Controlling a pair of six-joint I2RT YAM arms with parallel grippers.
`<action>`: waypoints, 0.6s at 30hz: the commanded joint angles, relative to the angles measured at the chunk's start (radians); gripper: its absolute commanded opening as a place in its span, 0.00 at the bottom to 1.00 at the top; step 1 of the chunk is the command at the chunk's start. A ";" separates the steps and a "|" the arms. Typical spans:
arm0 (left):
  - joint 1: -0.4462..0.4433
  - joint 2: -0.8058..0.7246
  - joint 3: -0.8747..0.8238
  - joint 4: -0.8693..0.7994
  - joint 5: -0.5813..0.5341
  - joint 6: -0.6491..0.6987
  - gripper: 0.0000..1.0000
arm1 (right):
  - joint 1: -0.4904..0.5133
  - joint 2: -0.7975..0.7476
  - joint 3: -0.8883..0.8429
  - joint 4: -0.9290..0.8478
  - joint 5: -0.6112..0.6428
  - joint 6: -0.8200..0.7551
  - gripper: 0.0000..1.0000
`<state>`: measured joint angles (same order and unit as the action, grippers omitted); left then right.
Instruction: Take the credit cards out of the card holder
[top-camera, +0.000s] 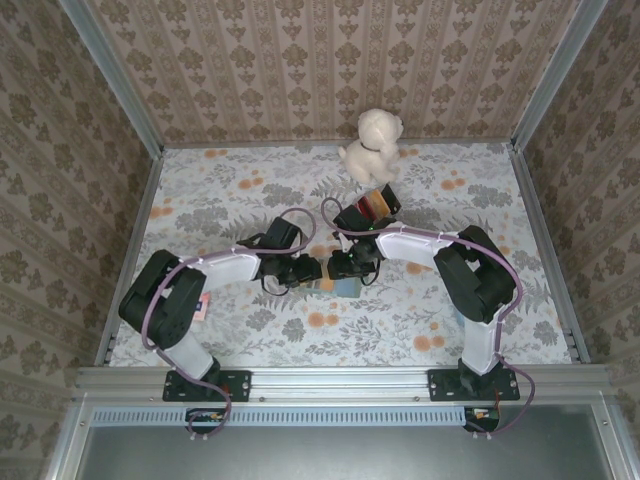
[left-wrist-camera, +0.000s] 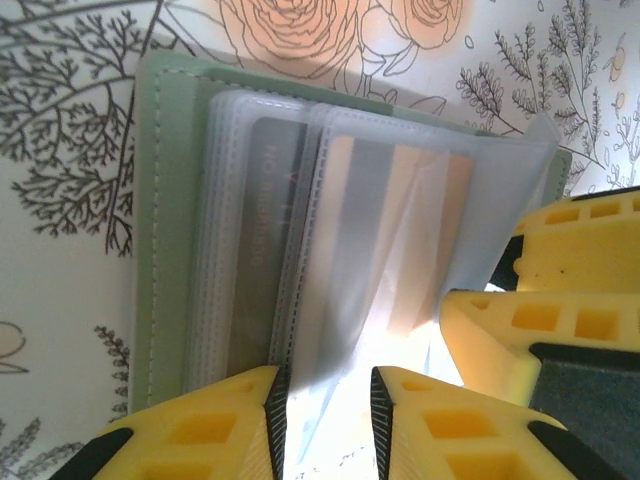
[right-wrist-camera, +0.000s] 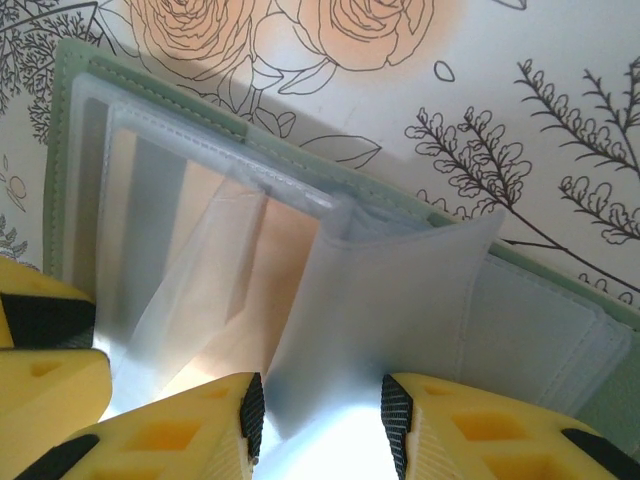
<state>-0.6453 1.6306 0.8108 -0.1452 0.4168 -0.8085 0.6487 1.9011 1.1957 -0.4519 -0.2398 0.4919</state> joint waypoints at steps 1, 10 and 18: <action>-0.013 -0.040 -0.007 0.109 0.104 -0.020 0.30 | 0.000 0.050 -0.045 -0.005 0.002 -0.011 0.42; -0.007 -0.055 -0.015 0.141 0.132 -0.030 0.30 | -0.009 0.008 -0.064 0.017 -0.014 0.004 0.42; -0.009 -0.052 -0.017 0.141 0.130 -0.034 0.30 | -0.024 -0.103 -0.106 0.038 -0.029 0.040 0.43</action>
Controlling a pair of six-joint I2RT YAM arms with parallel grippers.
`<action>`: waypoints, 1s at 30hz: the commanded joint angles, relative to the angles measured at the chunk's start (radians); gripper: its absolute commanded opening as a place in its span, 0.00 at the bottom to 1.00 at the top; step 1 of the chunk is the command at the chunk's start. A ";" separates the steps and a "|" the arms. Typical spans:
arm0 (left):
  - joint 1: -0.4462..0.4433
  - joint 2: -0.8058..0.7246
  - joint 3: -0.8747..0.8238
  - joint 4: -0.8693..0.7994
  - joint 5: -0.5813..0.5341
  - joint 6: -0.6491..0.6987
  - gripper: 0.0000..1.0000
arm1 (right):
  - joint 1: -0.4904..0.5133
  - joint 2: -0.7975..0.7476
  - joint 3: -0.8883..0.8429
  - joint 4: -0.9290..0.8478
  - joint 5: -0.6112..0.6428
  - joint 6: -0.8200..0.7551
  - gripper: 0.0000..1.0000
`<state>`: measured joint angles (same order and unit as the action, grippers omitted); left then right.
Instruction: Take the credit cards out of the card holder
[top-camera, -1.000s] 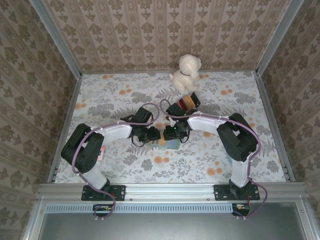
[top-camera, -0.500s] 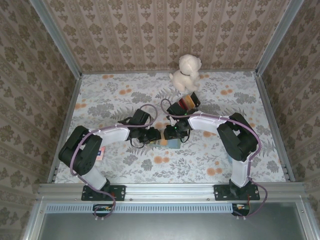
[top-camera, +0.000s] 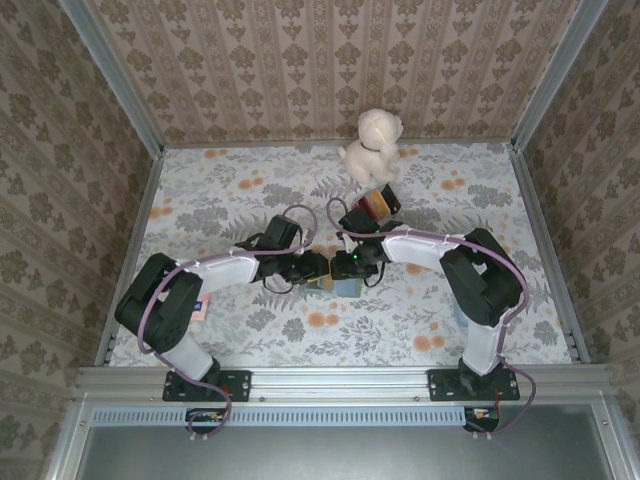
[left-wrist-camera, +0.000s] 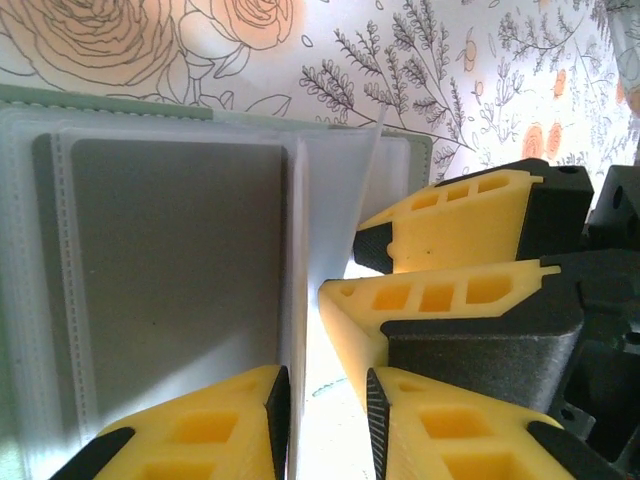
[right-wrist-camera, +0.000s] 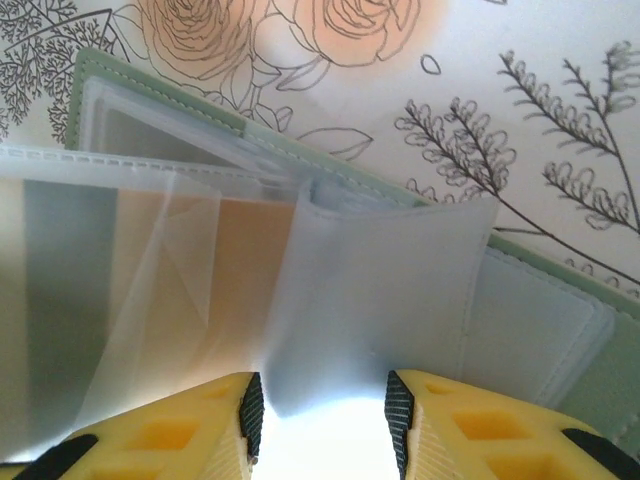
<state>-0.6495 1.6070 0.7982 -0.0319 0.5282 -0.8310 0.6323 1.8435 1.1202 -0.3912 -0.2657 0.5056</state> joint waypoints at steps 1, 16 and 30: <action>-0.006 -0.026 -0.005 0.025 0.015 -0.011 0.30 | -0.009 -0.065 -0.037 -0.023 -0.002 0.034 0.44; -0.087 0.029 0.055 0.093 0.025 -0.053 0.39 | -0.128 -0.482 -0.299 0.033 0.141 0.167 0.56; -0.061 0.033 0.049 0.012 -0.084 -0.069 0.44 | -0.061 -0.369 -0.238 0.092 -0.033 0.104 0.42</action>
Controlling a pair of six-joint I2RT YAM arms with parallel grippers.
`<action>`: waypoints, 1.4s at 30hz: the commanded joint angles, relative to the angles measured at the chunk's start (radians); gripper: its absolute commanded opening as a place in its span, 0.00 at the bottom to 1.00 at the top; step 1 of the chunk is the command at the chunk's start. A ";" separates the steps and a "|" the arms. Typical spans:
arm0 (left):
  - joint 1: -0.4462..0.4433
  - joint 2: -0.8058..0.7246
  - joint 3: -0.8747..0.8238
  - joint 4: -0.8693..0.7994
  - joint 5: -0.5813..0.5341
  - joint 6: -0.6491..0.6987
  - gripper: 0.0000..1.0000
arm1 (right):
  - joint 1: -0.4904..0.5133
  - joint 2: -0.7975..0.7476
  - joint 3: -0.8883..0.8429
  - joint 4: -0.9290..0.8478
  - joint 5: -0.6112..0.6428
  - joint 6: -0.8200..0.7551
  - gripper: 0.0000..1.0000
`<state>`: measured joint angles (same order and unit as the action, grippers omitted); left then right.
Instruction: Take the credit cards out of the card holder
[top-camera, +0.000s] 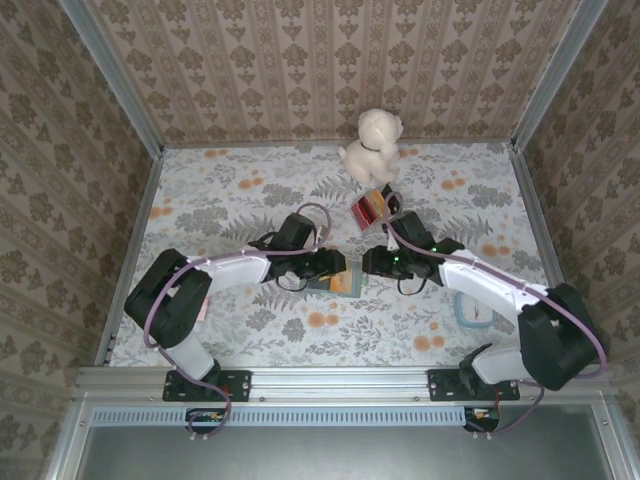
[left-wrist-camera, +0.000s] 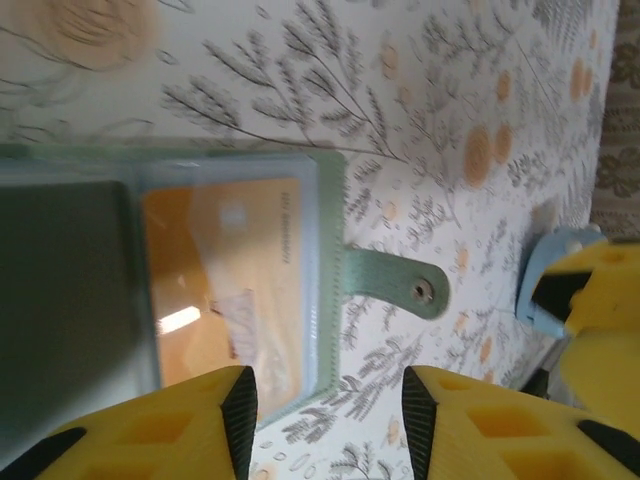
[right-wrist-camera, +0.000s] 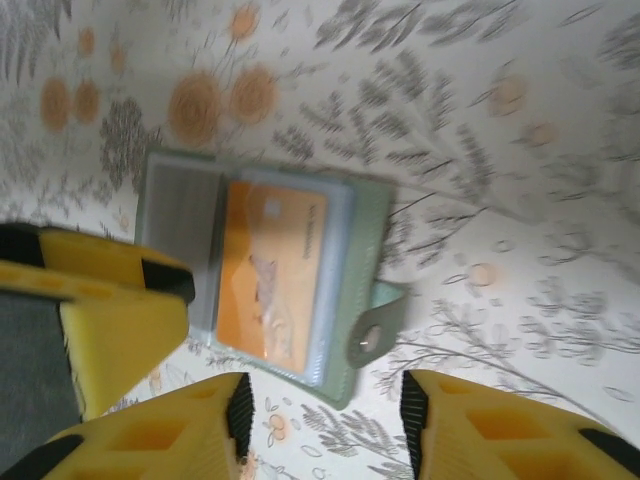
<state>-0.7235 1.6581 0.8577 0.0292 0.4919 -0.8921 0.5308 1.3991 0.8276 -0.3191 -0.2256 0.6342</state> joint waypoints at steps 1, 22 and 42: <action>0.015 -0.015 -0.010 -0.062 -0.060 -0.008 0.42 | 0.052 0.105 0.069 0.019 -0.086 -0.027 0.39; 0.016 0.116 0.017 -0.091 -0.039 -0.002 0.33 | 0.072 0.443 0.210 -0.069 -0.021 -0.036 0.25; 0.027 0.136 -0.001 -0.089 -0.007 0.013 0.32 | 0.003 0.440 0.128 0.059 -0.196 0.022 0.20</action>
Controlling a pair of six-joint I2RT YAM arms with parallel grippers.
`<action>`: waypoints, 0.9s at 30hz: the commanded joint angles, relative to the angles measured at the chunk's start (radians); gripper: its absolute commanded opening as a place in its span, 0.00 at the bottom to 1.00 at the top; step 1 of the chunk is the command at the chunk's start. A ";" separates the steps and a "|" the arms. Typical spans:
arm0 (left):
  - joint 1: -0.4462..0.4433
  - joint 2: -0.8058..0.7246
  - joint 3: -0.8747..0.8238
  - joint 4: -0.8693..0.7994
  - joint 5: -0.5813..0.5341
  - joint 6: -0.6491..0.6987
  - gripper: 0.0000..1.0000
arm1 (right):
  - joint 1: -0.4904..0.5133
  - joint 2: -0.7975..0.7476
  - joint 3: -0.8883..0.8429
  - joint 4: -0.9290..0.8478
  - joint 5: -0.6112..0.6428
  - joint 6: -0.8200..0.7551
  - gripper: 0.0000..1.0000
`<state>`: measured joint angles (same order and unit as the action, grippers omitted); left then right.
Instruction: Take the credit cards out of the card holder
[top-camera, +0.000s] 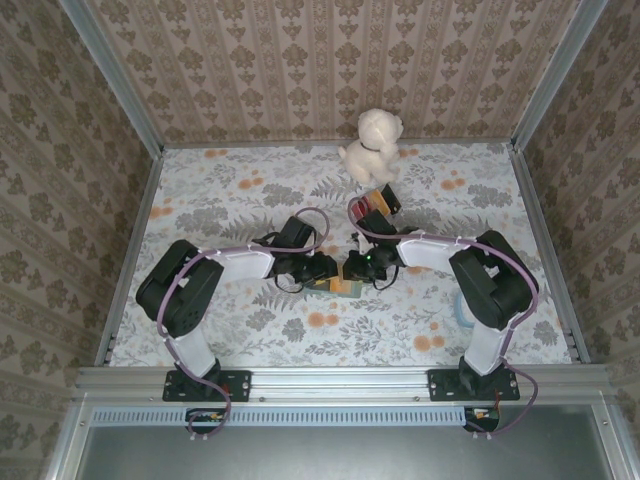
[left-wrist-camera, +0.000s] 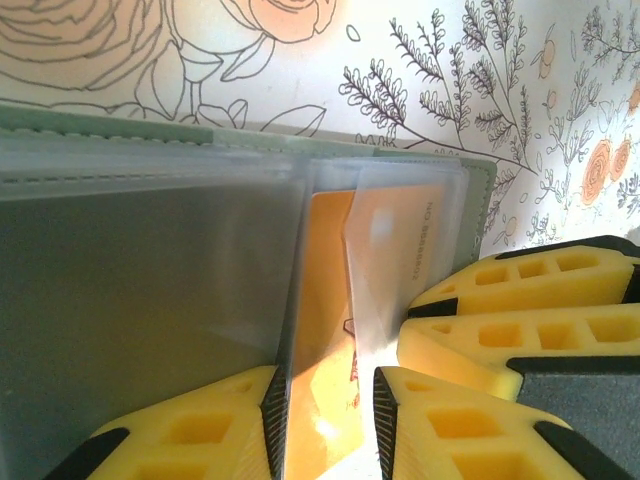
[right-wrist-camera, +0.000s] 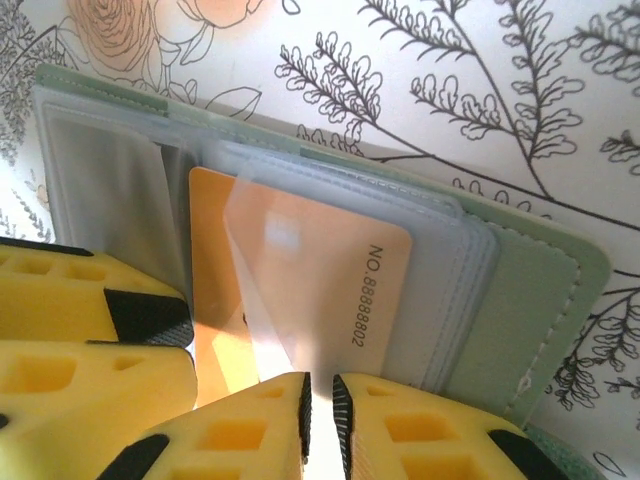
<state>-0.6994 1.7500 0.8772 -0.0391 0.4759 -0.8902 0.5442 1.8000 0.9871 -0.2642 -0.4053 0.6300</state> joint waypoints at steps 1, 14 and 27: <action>0.003 0.054 -0.016 -0.023 0.015 0.014 0.32 | -0.010 0.048 -0.034 0.017 -0.038 0.032 0.20; 0.025 0.042 -0.076 0.168 0.117 -0.031 0.26 | -0.026 0.070 -0.044 0.038 -0.070 0.046 0.20; 0.046 0.011 -0.101 0.138 0.081 0.011 0.00 | -0.033 0.051 -0.044 0.011 -0.050 0.036 0.20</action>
<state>-0.6510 1.7588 0.7883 0.1211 0.5697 -0.9077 0.5102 1.8179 0.9718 -0.2256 -0.5026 0.6624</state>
